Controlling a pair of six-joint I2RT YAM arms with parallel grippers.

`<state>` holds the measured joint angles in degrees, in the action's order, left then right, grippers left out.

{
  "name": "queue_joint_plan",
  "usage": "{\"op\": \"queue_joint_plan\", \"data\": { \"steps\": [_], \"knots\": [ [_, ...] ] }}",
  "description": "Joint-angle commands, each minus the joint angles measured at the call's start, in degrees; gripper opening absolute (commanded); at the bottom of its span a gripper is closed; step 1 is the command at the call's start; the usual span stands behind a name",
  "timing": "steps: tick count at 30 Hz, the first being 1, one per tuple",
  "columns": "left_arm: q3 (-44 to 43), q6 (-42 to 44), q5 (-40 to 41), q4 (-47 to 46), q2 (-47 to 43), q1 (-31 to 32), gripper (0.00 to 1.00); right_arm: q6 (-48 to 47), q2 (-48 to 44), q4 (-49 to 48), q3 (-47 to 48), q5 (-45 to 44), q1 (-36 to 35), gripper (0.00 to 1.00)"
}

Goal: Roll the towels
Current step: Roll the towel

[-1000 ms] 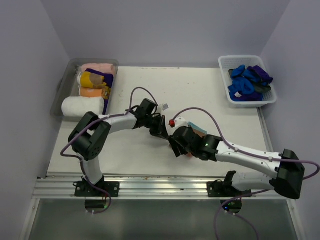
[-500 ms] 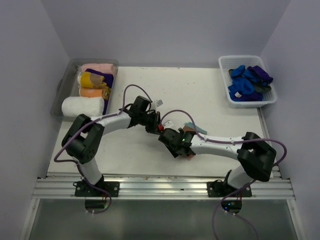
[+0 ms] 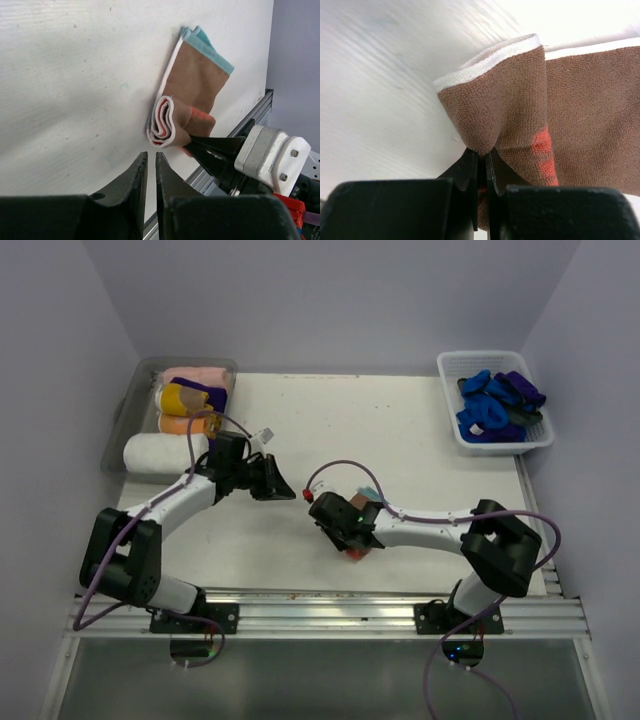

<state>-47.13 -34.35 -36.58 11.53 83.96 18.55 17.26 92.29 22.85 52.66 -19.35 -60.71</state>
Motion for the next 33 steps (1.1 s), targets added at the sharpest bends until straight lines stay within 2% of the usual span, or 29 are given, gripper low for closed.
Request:
{"op": "queue_joint_plan", "data": {
  "steps": [1, 5, 8, 15, 19, 20, 25, 29, 33],
  "knots": [
    [1.7, 0.3, 0.7, 2.3, -4.5, -2.4, 0.16, 0.2, 1.5, -8.7, 4.9, 10.2, -0.4, 0.00],
    [2.0, 0.7, 0.3, 3.6, -7.2, -4.1, 0.16, 4.1, 1.9, -15.1, 6.0, 20.6, -0.4, 0.00],
    [1.8, 1.4, -3.0, 2.9, -7.4, -4.3, 0.16, 6.3, 0.6, -17.7, 4.6, 23.0, -0.4, 0.00],
    [4.1, 1.9, -13.9, -6.7, 1.2, -4.0, 0.14, 7.4, 0.1, -18.8, 1.2, 26.4, 0.5, 0.00],
    [6.9, 0.6, -16.1, -10.6, 6.5, -3.8, 0.12, 6.7, 0.7, -17.5, 2.0, 29.5, 3.0, 0.00],
    [7.1, 0.2, -16.0, -12.5, 7.3, -3.6, 0.12, 6.7, 1.0, -16.6, 2.3, 30.3, 3.7, 0.00],
    [6.4, 0.1, -13.1, -9.6, 10.0, -3.3, 0.09, 5.9, 3.1, -12.8, 5.7, 37.3, 9.2, 0.00],
    [6.4, -1.0, -8.5, -8.8, 6.2, -3.3, 0.10, 5.2, 5.9, -7.9, 8.7, 43.2, 12.3, 0.00],
    [6.9, -2.7, -0.6, -5.8, -1.2, -3.3, 0.17, 5.4, 9.2, -5.4, 11.6, 48.7, 14.6, 0.00]
  ]
}}
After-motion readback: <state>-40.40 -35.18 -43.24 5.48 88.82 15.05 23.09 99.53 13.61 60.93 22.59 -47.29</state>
